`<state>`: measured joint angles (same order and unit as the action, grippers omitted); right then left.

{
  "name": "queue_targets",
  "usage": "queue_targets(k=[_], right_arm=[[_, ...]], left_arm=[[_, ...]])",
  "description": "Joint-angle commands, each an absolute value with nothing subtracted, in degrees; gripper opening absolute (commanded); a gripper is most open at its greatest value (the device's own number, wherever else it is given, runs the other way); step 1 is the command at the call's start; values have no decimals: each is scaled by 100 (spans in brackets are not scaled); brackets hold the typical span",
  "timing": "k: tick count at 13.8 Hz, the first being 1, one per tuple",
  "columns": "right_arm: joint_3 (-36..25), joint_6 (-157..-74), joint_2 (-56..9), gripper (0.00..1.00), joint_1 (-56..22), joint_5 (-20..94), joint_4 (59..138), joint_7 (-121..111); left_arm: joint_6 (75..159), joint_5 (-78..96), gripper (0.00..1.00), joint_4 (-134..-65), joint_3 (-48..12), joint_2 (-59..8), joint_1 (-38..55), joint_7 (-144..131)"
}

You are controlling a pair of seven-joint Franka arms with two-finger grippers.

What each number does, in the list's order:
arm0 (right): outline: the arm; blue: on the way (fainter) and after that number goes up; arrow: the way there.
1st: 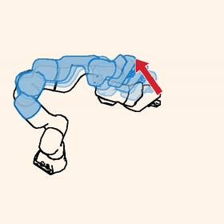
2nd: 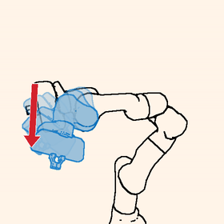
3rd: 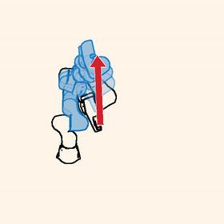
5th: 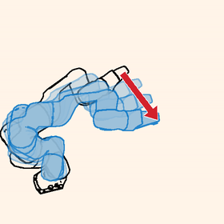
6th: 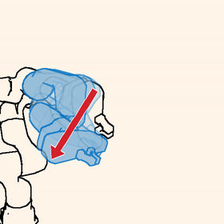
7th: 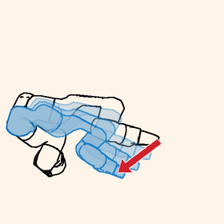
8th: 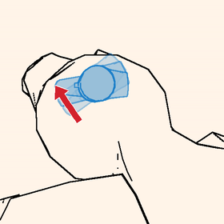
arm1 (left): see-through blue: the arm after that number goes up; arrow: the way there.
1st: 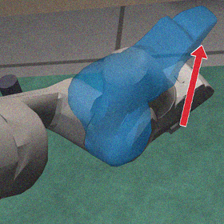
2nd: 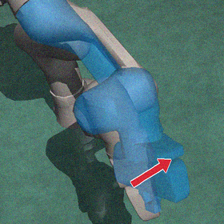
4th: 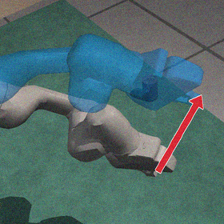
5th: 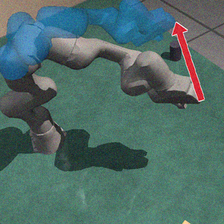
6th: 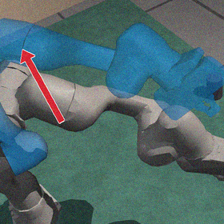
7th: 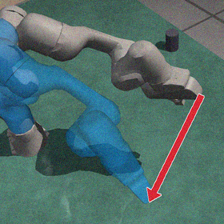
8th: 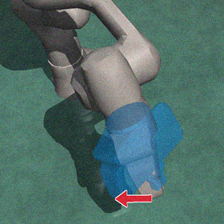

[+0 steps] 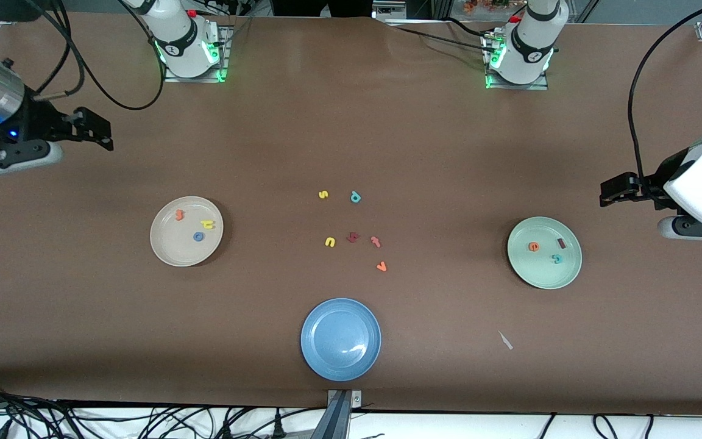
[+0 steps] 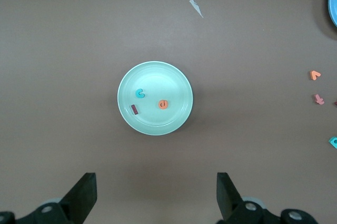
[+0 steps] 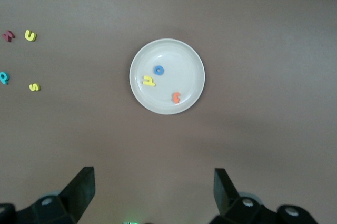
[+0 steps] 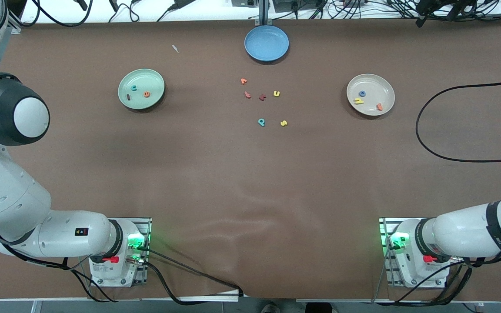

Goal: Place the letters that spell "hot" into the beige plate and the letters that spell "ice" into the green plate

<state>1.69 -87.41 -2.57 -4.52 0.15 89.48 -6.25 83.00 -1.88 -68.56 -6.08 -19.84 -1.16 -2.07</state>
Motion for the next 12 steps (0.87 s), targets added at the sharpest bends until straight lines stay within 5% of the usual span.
queue_targets(k=[1,12], right_arm=[[132,-8473,-360,100,-466,-332,8763,-501],[-97,-8420,-360,100,-448,-334,8754,-536]], left_arm=[[8253,-9,100,-6917,-554,-1881,-123,-79],[8262,-9,100,-6917,-554,-1881,-132,-79]])
